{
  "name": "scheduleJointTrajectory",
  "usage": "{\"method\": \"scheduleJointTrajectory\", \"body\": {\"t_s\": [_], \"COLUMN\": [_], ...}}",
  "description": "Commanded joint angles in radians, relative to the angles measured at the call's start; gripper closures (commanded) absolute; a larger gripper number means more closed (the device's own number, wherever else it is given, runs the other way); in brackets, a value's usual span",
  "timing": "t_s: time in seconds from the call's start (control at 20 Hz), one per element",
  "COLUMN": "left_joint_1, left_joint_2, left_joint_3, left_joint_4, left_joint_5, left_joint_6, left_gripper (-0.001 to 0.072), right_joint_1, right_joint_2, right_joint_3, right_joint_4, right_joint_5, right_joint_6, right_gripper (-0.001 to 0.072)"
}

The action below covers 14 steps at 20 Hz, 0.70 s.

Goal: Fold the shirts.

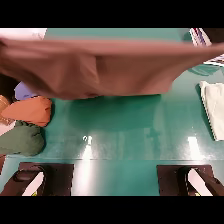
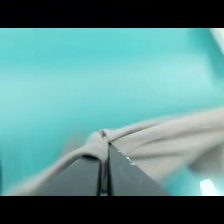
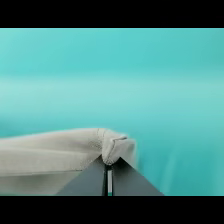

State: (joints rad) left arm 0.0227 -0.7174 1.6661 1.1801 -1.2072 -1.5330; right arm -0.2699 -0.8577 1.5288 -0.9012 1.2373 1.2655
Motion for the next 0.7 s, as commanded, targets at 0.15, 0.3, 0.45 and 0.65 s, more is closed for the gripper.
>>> {"method": "scheduleJointTrajectory", "body": {"t_s": [0.15, 0.3, 0.45, 0.65], "left_joint_1": [0.001, 0.001, 0.001, 0.001], "left_joint_2": [-0.018, -0.096, -0.243, -0.481], "left_joint_3": [0.378, 0.366, 0.307, 0.153], "left_joint_4": [0.006, 0.005, -0.004, -0.005], "left_joint_5": [0.086, 0.015, -0.095, -0.139], "left_joint_6": [-0.005, -0.005, -0.004, 0.012], "left_gripper": [0.0686, 0.0686, 0.0685, 0.0685], "right_joint_1": [0.0, 0.001, 0.001, 0.033], "right_joint_2": [-0.016, -0.102, -0.188, -0.372], "right_joint_3": [0.468, 0.554, 0.472, 0.309], "right_joint_4": [-0.204, -0.217, -0.217, -0.233], "right_joint_5": [0.086, 0.14, 0.143, 0.187], "right_joint_6": [0.081, 0.102, 0.103, 0.1], "right_gripper": [0.0698, 0.0698, 0.0699, 0.0698]}}
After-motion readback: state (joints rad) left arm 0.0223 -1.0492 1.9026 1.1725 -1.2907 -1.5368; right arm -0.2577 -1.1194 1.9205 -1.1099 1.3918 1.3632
